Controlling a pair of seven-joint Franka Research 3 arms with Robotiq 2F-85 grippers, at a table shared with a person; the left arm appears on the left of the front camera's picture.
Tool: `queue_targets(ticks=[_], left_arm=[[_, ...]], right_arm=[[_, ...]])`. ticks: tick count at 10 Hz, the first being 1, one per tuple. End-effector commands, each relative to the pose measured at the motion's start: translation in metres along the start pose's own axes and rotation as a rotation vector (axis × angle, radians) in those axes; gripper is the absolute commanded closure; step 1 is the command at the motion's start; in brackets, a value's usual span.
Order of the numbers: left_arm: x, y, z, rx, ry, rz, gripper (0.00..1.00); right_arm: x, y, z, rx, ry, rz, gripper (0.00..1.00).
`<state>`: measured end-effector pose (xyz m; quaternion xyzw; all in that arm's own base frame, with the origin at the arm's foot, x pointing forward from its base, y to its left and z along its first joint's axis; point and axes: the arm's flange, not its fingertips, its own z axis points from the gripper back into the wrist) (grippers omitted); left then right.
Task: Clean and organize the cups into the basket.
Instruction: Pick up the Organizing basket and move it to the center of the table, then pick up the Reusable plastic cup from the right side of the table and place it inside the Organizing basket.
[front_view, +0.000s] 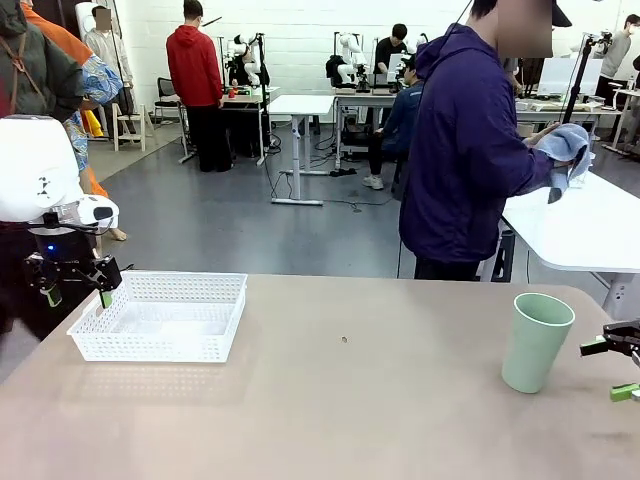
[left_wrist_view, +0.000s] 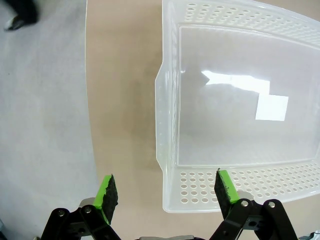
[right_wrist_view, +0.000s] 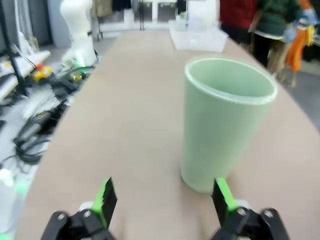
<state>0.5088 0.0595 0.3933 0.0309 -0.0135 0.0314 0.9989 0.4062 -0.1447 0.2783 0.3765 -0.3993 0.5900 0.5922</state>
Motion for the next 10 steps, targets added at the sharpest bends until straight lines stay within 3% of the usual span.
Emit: queue_targets(ticks=[1, 10], left_arm=[[0.0, 0.0, 0.001, 0.001, 0.001, 0.0, 0.0], [0.0, 0.0, 0.001, 0.001, 0.001, 0.0, 0.0]], right_arm=[[-0.017, -0.013, -0.008, -0.066, 0.02, -0.092, 0.0], [0.004, -0.036, -0.039, -0.063, -0.122, -0.097, 0.0]])
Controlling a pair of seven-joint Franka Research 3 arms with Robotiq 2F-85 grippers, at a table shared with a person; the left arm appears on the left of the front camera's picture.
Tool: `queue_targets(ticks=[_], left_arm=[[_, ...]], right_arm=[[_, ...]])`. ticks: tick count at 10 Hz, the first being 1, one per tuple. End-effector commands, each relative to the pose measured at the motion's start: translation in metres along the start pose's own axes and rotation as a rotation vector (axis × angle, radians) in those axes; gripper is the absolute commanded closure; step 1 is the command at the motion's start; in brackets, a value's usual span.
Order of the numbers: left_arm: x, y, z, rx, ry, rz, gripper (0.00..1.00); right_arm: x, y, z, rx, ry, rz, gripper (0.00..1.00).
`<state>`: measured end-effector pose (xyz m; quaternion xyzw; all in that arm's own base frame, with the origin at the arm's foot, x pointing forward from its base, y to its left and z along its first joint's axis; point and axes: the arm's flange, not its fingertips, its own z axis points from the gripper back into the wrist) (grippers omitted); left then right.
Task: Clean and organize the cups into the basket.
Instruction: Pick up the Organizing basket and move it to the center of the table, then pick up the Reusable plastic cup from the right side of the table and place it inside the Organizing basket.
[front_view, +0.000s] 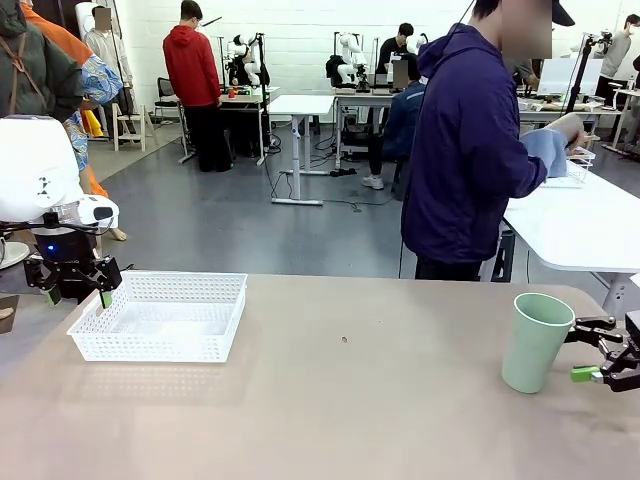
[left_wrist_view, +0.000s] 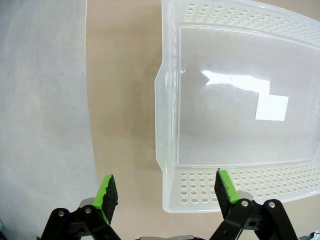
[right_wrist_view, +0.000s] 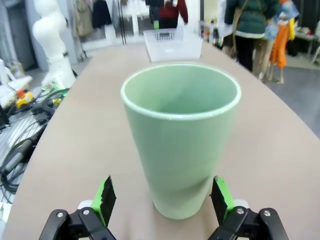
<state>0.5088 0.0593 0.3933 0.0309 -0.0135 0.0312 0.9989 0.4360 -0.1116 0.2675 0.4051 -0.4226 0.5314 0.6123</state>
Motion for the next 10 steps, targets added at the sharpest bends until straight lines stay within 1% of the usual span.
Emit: queue_targets(ticks=[1, 2, 3, 8, 9, 10], left_arm=[[0.0, 0.0, 0.001, 0.001, 0.001, 0.0, 0.0], [0.0, 0.0, 0.001, 0.001, 0.001, 0.0, 0.0], [0.0, 0.0, 0.001, 0.001, 0.001, 0.0, 0.0], [0.0, 0.0, 0.001, 0.001, 0.001, 0.0, 0.0], [0.0, 0.0, 0.0, 0.0, 0.0, 0.0, 0.0], [0.0, 0.005, -0.005, 0.009, -0.008, -0.036, 0.0]], right_arm=[[0.001, -0.011, -0.007, -0.004, -0.048, -0.007, 0.0], [0.002, -0.013, -0.01, -0.009, -0.049, -0.015, 0.0], [0.002, -0.002, -0.002, 0.003, -0.018, 0.002, 0.0], [0.001, -0.004, -0.002, 0.004, -0.024, -0.001, 0.0], [-0.002, -0.004, -0.007, 0.005, -0.01, 0.02, 0.0], [-0.004, -0.005, -0.011, -0.024, -0.002, 0.019, 0.0]])
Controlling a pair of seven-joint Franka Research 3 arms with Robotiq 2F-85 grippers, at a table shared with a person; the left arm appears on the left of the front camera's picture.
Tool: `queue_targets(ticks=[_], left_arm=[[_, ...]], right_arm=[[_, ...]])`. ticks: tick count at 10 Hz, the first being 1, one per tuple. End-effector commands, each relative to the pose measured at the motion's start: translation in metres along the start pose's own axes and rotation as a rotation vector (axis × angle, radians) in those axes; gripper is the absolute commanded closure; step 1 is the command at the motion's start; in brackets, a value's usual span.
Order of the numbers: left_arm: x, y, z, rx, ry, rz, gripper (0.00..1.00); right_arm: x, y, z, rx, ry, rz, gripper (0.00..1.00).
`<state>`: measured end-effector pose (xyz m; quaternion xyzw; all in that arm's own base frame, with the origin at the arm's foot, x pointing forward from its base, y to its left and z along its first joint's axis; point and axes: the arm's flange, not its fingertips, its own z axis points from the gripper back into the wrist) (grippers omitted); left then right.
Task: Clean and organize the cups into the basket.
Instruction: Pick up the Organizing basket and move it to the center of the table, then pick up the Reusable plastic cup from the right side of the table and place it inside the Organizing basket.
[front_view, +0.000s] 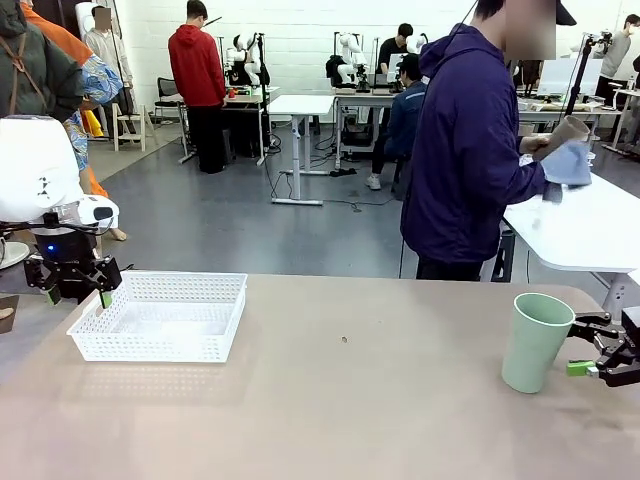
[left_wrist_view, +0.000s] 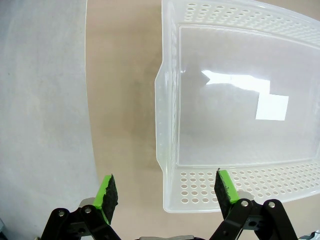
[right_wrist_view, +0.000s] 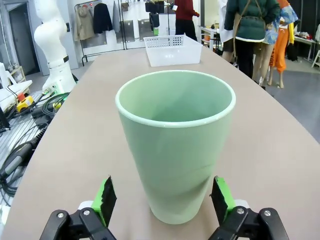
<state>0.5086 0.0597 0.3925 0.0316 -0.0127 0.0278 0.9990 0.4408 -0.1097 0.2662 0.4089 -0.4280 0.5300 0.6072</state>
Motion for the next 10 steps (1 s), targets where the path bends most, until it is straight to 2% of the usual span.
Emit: queue_targets(ticks=[1, 3, 5, 10], left_arm=[[-0.002, 0.01, -0.007, -0.002, -0.015, -0.056, 0.0], [-0.011, 0.014, -0.015, 0.005, -0.034, -0.129, 0.0], [-0.013, 0.02, -0.025, 0.002, -0.032, -0.144, 0.0], [-0.012, 0.008, -0.047, -0.021, 0.005, -0.121, 0.0]], right_arm=[[-0.006, 0.0, -0.014, -0.033, 0.035, 0.008, 0.0], [-0.006, 0.0, -0.024, -0.046, 0.032, 0.024, 0.0], [-0.004, -0.001, -0.037, -0.051, 0.008, 0.01, 0.0], [-0.004, -0.011, -0.061, -0.078, -0.044, -0.017, 0.0]])
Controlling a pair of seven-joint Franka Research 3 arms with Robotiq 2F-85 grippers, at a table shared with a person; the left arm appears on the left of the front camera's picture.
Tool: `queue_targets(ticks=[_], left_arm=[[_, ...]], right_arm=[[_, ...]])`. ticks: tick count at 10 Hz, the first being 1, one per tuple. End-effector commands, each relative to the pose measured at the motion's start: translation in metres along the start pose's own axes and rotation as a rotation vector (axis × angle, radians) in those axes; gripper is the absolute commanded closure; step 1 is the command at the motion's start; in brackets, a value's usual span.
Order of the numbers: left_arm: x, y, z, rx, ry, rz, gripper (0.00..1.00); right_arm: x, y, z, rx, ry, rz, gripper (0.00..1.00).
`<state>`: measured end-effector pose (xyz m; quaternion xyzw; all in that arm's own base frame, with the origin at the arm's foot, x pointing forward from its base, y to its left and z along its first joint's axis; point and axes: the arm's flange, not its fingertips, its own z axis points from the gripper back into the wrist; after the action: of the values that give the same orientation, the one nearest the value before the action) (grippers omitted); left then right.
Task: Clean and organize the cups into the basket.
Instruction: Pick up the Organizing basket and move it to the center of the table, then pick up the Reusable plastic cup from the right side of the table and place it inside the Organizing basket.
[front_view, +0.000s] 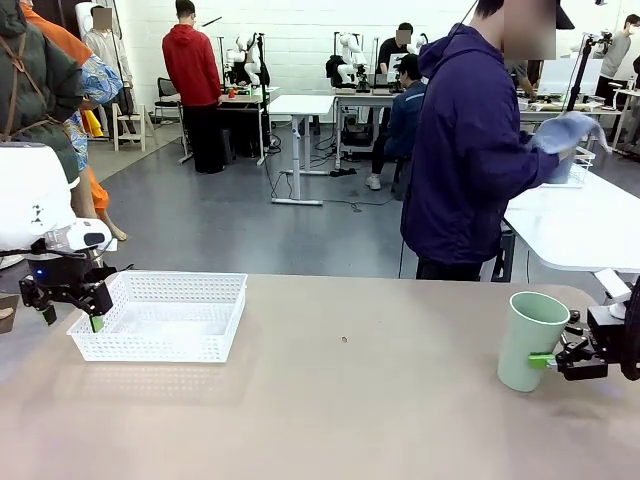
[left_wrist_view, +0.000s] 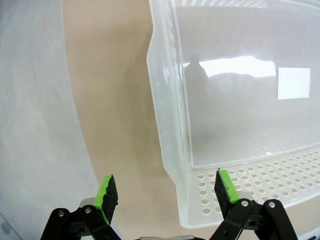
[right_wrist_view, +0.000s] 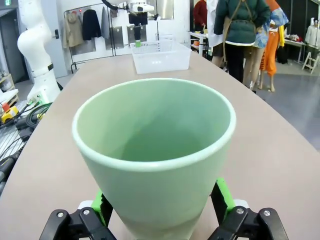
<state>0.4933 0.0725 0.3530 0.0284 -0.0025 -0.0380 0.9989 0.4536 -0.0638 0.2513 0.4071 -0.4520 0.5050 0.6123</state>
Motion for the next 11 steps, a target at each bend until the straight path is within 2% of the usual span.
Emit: queue_targets(ticks=[1, 2, 3, 4, 5, 6, 7, 8, 9, 10, 11], left_arm=[[0.0063, -0.0066, -0.0123, -0.011, 0.005, 0.02, 0.0], [0.0071, -0.0086, -0.0152, -0.017, 0.019, 0.017, 0.0], [0.0069, -0.0081, -0.017, -0.041, 0.033, 0.013, 0.0], [0.0084, -0.0088, -0.0191, -0.041, 0.046, -0.005, 0.59], [0.0085, -0.0088, -0.019, -0.043, 0.054, -0.004, 0.59], [0.0082, -0.0094, -0.0174, -0.042, 0.056, 0.0, 1.0], [0.0072, -0.0092, -0.0146, -0.041, 0.053, 0.005, 0.65], [0.0066, -0.0085, -0.0121, -0.04, 0.049, 0.01, 1.0], [0.0063, -0.0083, -0.0108, -0.04, 0.049, 0.014, 1.0], [0.0067, -0.0074, -0.011, -0.038, 0.05, 0.023, 1.0], [0.0072, -0.007, -0.0112, -0.038, 0.052, 0.027, 1.0]], right_arm=[[-0.0068, -0.002, -0.0154, -0.009, -0.006, 0.002, 0.0], [-0.0082, -0.003, -0.0172, 0.023, -0.011, -0.004, 0.0], [-0.0095, -0.0023, -0.0174, 0.065, -0.016, 0.008, 0.59], [-0.0098, -0.0025, -0.0175, 0.066, -0.02, 0.01, 0.59], [-0.0104, -0.0026, -0.0174, 0.066, -0.022, 0.013, 1.0], [-0.0113, -0.0023, -0.0174, 0.065, -0.023, 0.016, 0.61], [-0.0113, -0.0019, -0.0174, 0.064, -0.021, 0.018, 1.0], [-0.011, -0.0012, -0.0175, 0.062, -0.018, 0.022, 1.0], [-0.0109, -0.001, -0.017, 0.059, -0.017, 0.024, 1.0], [-0.011, -0.0008, -0.016, 0.056, -0.017, 0.029, 0.76], [-0.0114, -0.0009, -0.0148, 0.052, -0.018, 0.03, 0.76]])
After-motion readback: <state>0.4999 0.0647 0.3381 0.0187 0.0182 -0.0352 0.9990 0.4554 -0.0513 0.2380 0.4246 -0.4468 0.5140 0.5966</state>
